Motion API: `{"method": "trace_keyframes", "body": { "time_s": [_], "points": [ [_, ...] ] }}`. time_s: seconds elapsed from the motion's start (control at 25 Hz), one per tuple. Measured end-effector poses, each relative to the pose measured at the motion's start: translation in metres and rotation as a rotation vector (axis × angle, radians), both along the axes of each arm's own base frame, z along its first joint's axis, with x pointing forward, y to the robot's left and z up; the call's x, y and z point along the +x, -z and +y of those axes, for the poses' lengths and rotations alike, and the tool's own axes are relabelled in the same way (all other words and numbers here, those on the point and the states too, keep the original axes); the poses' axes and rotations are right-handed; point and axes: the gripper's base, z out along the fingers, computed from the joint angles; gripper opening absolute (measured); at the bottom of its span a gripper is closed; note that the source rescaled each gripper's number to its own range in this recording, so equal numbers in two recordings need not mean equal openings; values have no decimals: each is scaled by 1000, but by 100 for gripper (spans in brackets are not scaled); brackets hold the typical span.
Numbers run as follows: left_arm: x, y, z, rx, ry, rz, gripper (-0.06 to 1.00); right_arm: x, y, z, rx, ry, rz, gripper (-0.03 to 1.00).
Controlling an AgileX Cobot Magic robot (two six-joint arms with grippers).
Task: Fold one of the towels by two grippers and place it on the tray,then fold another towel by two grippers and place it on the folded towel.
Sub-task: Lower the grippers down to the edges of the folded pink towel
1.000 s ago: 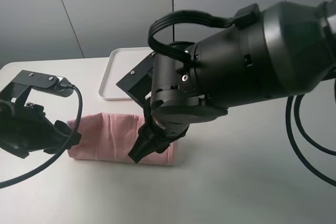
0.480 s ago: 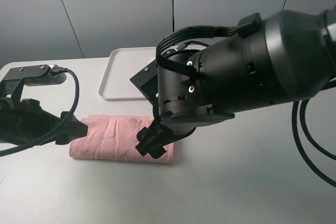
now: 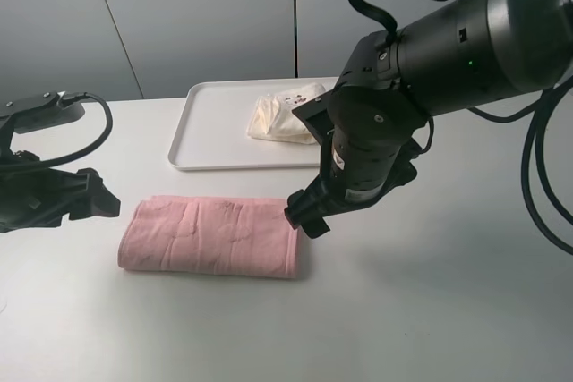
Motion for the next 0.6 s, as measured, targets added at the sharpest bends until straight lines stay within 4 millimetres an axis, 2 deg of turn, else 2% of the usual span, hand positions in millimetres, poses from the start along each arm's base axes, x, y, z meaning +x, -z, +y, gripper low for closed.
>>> {"method": "trace_keyframes", "body": {
  "time_s": [0.12,0.28,0.6],
  "points": [
    [17,3,0,22,32,55,99,-1,0,2,28,1,17,100],
    [36,20,-2,34,50,146,99,-3,1,3,37,-5,30,100],
    [55,46,-2,65,81,237,99,-5,1,5,48,-17,55,100]
  ]
}}
